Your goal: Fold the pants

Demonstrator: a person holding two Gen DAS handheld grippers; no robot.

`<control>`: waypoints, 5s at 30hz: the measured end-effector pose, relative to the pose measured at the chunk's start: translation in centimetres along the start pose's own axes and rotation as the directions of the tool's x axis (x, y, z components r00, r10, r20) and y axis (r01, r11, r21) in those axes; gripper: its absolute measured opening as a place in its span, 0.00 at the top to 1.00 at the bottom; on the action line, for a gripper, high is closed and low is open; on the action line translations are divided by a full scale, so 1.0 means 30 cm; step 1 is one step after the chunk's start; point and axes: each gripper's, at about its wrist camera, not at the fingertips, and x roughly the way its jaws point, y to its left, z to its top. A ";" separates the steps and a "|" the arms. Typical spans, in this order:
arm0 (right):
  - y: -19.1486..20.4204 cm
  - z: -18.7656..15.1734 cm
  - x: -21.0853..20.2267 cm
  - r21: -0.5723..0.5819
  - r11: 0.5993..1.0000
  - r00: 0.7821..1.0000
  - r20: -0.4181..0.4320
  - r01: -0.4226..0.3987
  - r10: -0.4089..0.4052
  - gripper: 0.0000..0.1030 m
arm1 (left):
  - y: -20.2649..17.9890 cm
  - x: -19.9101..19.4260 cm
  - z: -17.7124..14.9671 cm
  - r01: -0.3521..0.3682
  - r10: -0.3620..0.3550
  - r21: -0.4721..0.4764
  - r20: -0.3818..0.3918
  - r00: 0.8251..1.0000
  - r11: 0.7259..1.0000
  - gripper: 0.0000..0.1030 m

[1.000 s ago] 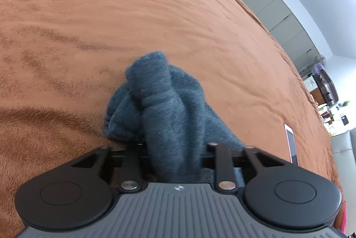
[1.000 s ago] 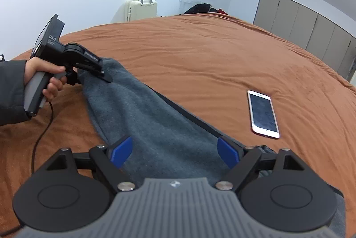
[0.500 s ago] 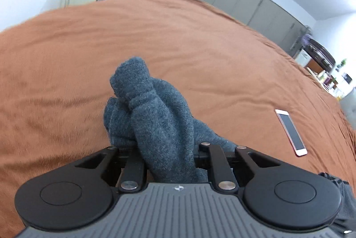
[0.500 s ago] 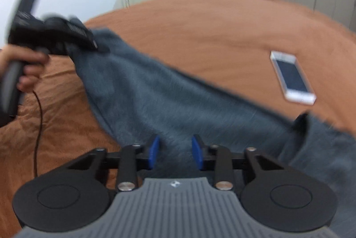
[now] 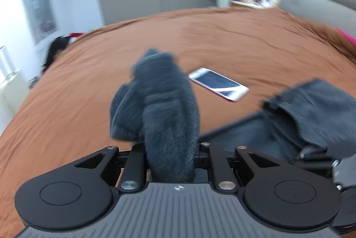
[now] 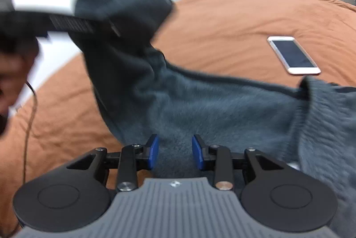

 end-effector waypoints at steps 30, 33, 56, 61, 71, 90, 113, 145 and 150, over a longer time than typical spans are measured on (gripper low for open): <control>-0.161 -0.140 -0.536 0.102 0.986 0.985 0.096 0.131 -0.141 0.52 | -0.351 0.039 -0.153 0.019 -0.013 0.093 -0.063 0.998 0.995 0.11; -0.166 -0.125 -0.544 0.107 0.987 0.985 0.111 0.123 -0.134 0.52 | -0.306 -0.013 -0.141 0.106 -0.104 0.030 -0.067 0.992 0.994 0.11; -0.206 -0.082 -0.471 0.088 0.985 0.982 0.100 0.149 -0.158 0.52 | -0.289 0.248 -0.129 0.122 -0.151 -0.204 -0.133 0.980 0.971 0.01; -0.233 -0.101 -0.485 0.122 0.976 0.978 0.087 0.178 -0.189 0.38 | -0.275 0.179 -0.121 0.121 -0.143 -0.199 -0.103 0.984 0.973 0.05; -0.458 -0.271 -0.737 0.379 0.867 0.922 0.079 0.323 -0.378 0.35 | 0.105 0.012 -0.192 0.104 -0.147 -0.460 -0.059 0.987 0.882 0.04; -0.798 -0.402 -0.579 0.800 0.599 0.966 0.172 -0.022 -0.194 0.34 | -0.015 0.124 -0.060 0.469 -0.509 -0.533 0.081 0.857 0.705 0.04; -0.678 -0.269 -0.635 0.638 0.767 0.920 0.338 -0.069 -0.199 0.80 | -0.400 0.303 -0.024 0.346 -0.383 -0.206 -0.180 0.906 0.915 0.19; 0.010 0.215 -0.220 0.116 0.988 0.986 0.146 -0.099 0.082 0.80 | 0.226 -0.004 -0.242 0.194 -0.268 -0.496 -0.082 0.960 0.846 0.20; 0.036 0.171 -0.081 0.120 0.987 0.993 0.061 -0.104 0.097 0.80 | 0.325 -0.085 -0.290 0.153 -0.229 -0.489 -0.099 0.968 0.859 0.17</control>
